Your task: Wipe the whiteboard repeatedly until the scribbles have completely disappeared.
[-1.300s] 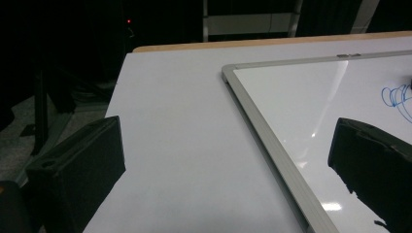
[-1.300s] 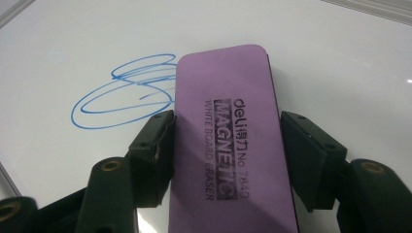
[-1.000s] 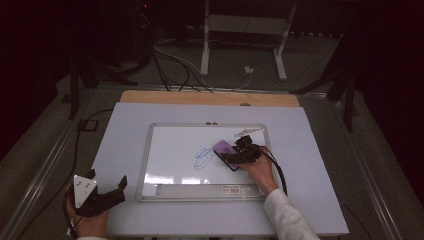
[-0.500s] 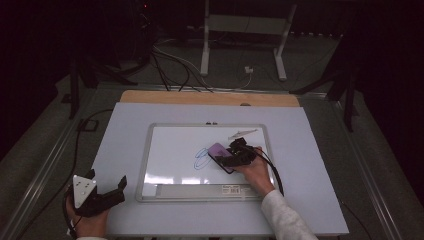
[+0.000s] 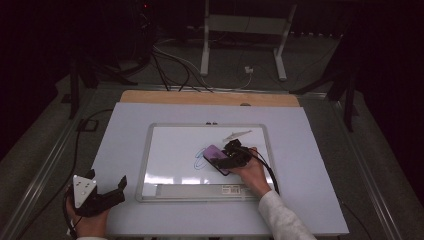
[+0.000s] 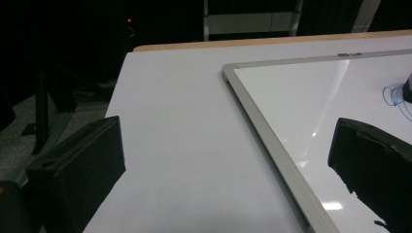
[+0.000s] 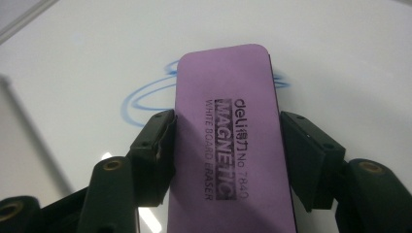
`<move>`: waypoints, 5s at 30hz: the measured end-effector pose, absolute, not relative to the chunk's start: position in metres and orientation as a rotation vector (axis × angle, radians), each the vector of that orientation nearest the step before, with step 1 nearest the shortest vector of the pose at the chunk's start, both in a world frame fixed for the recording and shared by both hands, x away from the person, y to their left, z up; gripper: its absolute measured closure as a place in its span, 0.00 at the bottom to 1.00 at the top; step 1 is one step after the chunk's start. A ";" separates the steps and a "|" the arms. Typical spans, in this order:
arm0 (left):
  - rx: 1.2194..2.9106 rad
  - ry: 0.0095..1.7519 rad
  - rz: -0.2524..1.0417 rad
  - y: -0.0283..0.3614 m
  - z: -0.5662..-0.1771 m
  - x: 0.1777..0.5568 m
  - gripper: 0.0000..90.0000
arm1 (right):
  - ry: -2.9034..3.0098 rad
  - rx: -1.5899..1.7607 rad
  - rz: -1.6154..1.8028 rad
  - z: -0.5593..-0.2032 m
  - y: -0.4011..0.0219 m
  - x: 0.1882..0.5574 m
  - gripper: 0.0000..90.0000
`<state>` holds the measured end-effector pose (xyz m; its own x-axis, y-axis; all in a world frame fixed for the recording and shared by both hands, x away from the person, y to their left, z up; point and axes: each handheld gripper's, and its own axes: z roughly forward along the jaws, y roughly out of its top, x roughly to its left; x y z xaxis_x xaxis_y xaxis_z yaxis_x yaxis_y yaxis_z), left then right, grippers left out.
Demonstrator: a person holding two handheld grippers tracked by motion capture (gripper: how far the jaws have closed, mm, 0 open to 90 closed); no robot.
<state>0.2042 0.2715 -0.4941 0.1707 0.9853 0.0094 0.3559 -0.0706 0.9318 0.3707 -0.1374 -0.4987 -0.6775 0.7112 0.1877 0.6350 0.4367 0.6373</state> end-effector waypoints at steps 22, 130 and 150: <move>1.588 1.324 0.915 0.270 -0.495 0.205 0.01 | 2.547 1.271 1.017 -0.496 -0.138 0.368 0.46; 1.591 1.323 0.916 0.271 -0.495 0.205 0.01 | 2.671 1.090 1.025 -0.496 -0.092 0.355 0.46; 1.598 1.321 0.915 0.269 -0.495 0.206 0.01 | 2.338 1.486 0.928 -0.495 -0.142 0.389 0.46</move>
<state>0.2058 0.2695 -0.4953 0.1745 0.9844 0.0198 0.3645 -0.0833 0.9275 0.3892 -0.1417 -0.4954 -0.4646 0.8737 0.1442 0.7349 0.2896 0.6133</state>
